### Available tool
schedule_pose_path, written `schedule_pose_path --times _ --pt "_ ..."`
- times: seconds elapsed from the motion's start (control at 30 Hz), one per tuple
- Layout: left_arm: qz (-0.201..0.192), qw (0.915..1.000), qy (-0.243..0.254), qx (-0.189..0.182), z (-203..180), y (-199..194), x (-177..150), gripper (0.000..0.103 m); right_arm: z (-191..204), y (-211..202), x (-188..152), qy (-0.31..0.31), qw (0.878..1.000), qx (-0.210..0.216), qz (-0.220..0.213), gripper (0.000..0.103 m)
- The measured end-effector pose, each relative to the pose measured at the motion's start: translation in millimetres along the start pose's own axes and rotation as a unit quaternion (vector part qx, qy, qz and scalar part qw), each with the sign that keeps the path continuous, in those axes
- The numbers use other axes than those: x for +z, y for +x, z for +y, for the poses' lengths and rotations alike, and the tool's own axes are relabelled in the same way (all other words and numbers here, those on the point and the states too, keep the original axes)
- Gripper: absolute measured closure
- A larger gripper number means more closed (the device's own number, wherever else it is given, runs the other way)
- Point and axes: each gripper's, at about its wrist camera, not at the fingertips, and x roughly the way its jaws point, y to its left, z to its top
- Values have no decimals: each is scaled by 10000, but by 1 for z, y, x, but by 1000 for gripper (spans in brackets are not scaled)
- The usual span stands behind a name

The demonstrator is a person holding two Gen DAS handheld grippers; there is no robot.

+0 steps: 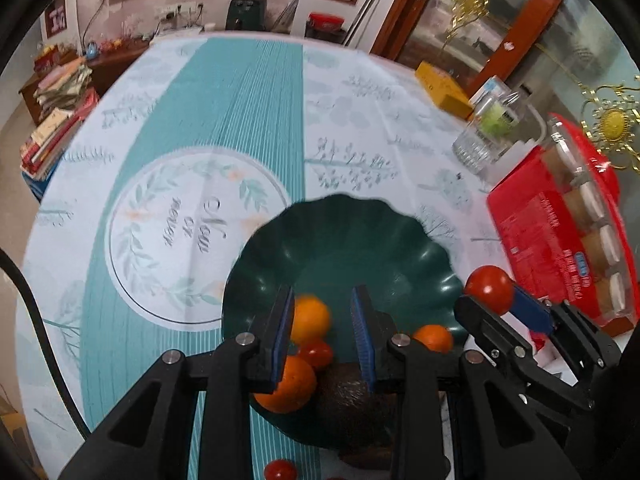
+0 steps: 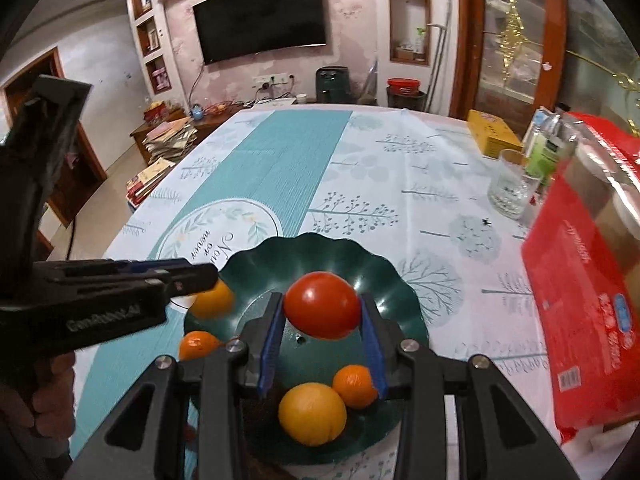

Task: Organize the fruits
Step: 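Carry the tomato and kumquat onto the green plate and open both tools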

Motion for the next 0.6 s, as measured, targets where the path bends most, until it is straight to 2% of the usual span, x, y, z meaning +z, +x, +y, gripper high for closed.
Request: schedule_pose_path --times 0.17,0.33,0.5,0.6 --pt "101 9999 -83 -91 7 21 -3 75 1 19 -11 -19 9997 -37 235 66" --pt "118 9997 -145 -170 11 23 -5 75 2 26 -16 81 9993 49 368 65" --pt "28 9995 -152 -281 12 9 -10 75 8 17 -13 -24 9997 73 234 51" --pt "-10 9993 -211 -310 14 1 -14 75 14 12 -14 -107 9997 59 225 50"
